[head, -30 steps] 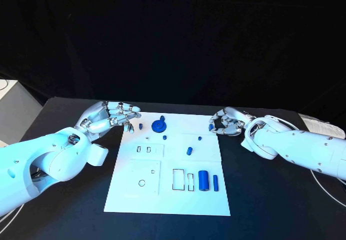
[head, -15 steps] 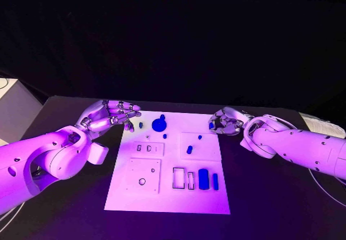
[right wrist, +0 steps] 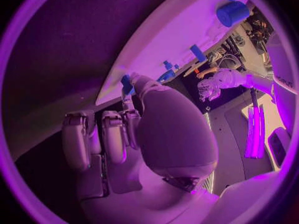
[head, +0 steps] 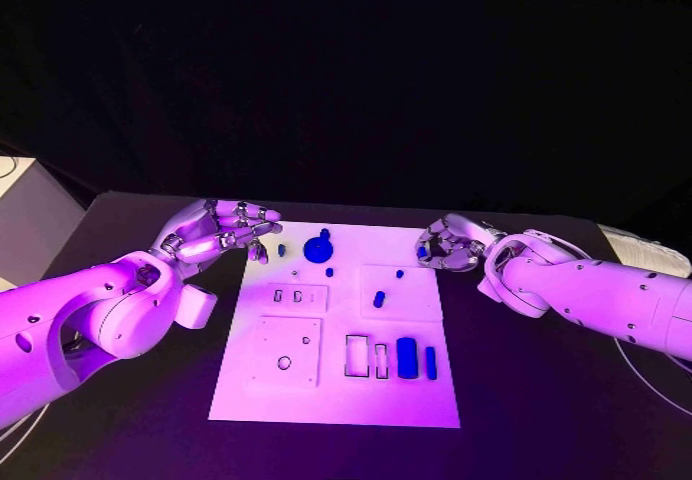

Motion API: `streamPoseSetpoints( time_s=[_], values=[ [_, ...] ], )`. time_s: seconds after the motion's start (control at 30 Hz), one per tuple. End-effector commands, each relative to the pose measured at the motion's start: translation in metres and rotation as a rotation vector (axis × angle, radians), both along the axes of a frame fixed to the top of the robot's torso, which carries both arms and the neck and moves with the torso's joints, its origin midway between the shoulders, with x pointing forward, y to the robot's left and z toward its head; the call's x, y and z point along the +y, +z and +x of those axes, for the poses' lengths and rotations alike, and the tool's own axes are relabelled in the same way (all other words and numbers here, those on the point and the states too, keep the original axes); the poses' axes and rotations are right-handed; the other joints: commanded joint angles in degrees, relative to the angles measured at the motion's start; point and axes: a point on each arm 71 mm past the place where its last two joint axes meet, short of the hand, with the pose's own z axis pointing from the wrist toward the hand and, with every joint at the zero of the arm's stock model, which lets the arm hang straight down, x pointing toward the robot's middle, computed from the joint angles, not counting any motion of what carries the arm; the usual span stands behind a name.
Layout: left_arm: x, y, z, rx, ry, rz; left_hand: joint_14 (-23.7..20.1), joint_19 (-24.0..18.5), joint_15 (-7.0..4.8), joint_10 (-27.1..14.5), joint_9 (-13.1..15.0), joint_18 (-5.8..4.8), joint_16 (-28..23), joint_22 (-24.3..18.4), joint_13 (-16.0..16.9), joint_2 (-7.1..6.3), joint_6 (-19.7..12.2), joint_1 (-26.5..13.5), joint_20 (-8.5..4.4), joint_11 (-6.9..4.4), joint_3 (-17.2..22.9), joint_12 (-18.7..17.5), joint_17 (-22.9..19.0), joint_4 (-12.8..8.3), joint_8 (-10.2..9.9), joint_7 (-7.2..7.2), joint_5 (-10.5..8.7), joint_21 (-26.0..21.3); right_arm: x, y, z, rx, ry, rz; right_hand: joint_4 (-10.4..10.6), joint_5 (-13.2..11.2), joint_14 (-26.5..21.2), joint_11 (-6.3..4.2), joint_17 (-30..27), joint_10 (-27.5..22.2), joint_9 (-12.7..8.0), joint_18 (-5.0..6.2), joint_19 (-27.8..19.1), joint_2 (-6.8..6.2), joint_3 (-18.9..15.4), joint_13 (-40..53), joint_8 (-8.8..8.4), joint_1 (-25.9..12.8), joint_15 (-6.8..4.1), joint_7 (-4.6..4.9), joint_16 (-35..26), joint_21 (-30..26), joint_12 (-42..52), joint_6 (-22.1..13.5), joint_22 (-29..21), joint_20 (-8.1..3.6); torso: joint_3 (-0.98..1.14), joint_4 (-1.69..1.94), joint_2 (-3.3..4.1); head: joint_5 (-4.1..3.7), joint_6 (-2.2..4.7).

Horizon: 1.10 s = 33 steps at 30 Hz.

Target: Assemble the parts on the task board

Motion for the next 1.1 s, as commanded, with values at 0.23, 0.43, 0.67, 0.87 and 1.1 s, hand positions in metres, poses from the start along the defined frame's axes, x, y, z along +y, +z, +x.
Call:
streamPoseSetpoints(
  time_s=[0.23,0.43,0.67,0.87,1.1],
  values=[
    [-0.001,0.001,0.0,-0.005,-0.016,-0.004,-0.49,-0.27,0.08,-0.3,0.07,0.28,0.22,0.06,0.06,0.27,-0.49,0.19,0.04,0.06,-0.07,-0.23,-0.08,-0.3,-0.38,0.06,-0.36,0.15,0.002,0.012,-0.003,-0.167,-0.051,0.037,-1.07,-2.1,5.94,-1.53,14.79,1.78,2.61,-0.78,5.14,1.04,2.41,10.02,4.48,-1.45,-1.42,-2.24,0.34,0.72,1.45,1.9,13.55,-1.41,-0.04,0.05,-0.04,0.06,0.04],
    [0.001,0.001,0.0,-0.004,-0.012,-0.003,-0.49,-0.27,0.08,-0.3,0.07,0.28,0.22,0.06,0.06,0.27,-0.49,0.19,0.04,0.06,-0.07,-0.23,-0.08,-0.3,-0.38,0.06,-0.36,0.15,0.007,0.018,-0.006,-0.185,-0.094,0.049,-1.29,-2.64,5.92,-1.7,14.74,1.88,2.93,-0.76,5.11,1.12,2.91,10.1,5.23,-1.78,-1.6,-2.37,0.32,0.64,1.47,1.65,13.49,-1.61,-0.11,-0.24,-0.11,0.14,0.23],
    [0.002,-0.001,0.004,-0.003,0.001,0.002,-0.59,-0.53,0.12,-0.37,0.12,0.29,0.27,0.22,0.06,0.33,-0.56,0.16,0.09,0.09,-0.03,-0.23,-0.15,-0.32,-0.44,0.08,-0.33,0.36,0.034,0.031,-0.012,-0.161,-0.122,0.056,-1.41,-3.47,5.91,-1.75,14.66,1.73,3.17,-0.81,5.19,0.98,3.3,9.9,5.87,-2.32,-1.68,-2.4,0.28,0.78,1.24,1.25,13.63,-1.74,-0.4,-0.78,-0.49,0.53,0.64],
    [-0.002,-0.003,0.007,0.008,0.015,0.011,-0.6,-0.58,0.13,-0.32,0.14,0.28,0.28,0.25,0.07,0.32,-0.53,0.1,0.11,0.09,-0.06,-0.19,-0.16,-0.29,-0.43,0.07,-0.35,0.41,0.088,0.036,-0.029,-0.103,-0.072,0.067,-1.32,-4.06,5.81,-1.73,14.28,1.61,3.31,-0.78,5.14,0.58,3.45,9.74,6.34,-3.1,-1.69,-2.35,0.12,0.67,1.04,0.97,13.54,-1.79,-0.62,-1.17,-0.8,1.3,0.33],
    [-0.008,-0.007,0.01,0.023,0.029,0.023,-0.65,-0.69,0.13,-0.2,0.18,0.28,0.3,0.3,0.1,0.35,-0.44,0.0,0.13,0.06,-0.09,-0.12,-0.19,-0.23,-0.38,0.04,-0.36,0.47,0.155,0.033,-0.05,-0.042,0.02,0.064,-1.22,-4.15,5.72,-1.72,13.95,1.65,3.33,-0.79,5.15,0.51,3.54,9.75,6.49,-3.41,-1.68,-2.34,-0.02,0.7,1.03,0.87,13.57,-1.79,-0.93,-1.55,-1.26,2.53,-0.44]
  ],
)
